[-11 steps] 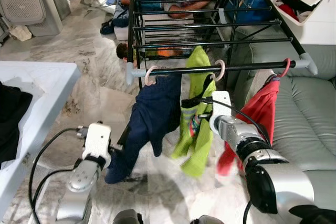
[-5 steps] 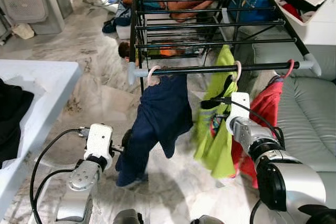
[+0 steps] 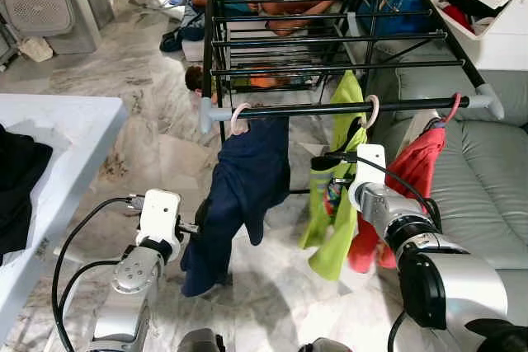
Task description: Hang hanger
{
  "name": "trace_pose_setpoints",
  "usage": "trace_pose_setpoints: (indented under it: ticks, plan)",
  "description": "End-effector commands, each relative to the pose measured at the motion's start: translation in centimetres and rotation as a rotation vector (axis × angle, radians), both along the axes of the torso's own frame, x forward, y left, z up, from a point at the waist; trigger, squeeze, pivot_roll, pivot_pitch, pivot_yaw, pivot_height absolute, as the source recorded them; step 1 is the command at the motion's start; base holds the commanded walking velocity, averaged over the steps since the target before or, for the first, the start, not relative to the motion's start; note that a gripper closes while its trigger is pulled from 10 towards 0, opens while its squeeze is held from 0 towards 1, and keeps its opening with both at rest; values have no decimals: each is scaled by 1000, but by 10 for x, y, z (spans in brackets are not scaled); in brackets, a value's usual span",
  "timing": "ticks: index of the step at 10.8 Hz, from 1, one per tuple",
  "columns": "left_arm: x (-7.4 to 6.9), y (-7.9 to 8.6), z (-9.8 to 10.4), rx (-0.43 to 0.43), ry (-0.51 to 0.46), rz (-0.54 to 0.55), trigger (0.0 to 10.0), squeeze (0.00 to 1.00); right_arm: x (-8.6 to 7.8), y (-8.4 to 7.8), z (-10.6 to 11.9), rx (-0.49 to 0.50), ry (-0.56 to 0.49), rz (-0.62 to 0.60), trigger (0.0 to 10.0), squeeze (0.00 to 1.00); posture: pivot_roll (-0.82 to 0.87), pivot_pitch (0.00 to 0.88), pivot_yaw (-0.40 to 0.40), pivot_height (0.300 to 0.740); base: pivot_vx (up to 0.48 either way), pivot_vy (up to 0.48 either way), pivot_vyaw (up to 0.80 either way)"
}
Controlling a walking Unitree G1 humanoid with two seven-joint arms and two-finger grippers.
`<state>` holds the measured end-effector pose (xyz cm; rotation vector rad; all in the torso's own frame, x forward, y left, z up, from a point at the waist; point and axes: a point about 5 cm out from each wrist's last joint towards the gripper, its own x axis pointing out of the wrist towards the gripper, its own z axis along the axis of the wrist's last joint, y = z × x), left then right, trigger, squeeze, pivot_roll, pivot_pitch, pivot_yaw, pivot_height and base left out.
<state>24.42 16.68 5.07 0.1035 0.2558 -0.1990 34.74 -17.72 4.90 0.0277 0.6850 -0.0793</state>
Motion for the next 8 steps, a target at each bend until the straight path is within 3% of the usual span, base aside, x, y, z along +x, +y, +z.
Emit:
trace_pose_setpoints:
  ticks: [1, 4, 8]
  plan:
    - [2, 0, -1, 7, 10, 4, 10000, 0, -3, 0, -5, 5, 29, -3, 10000, 1000, 66, 3, -3, 740, 0, 0, 0]
    - [8, 1, -3, -4, 19, 28, 10000, 0, -7, -10, -8, -19, 13, -7, 10000, 1000, 51, 0, -7, 740, 0, 0, 0]
    - [16, -2, -5, 9, 14, -28, 10000, 0, 1, -12, 7, -146, -167, 38, 10000, 1000, 0, 0, 18, 740, 0, 0, 0]
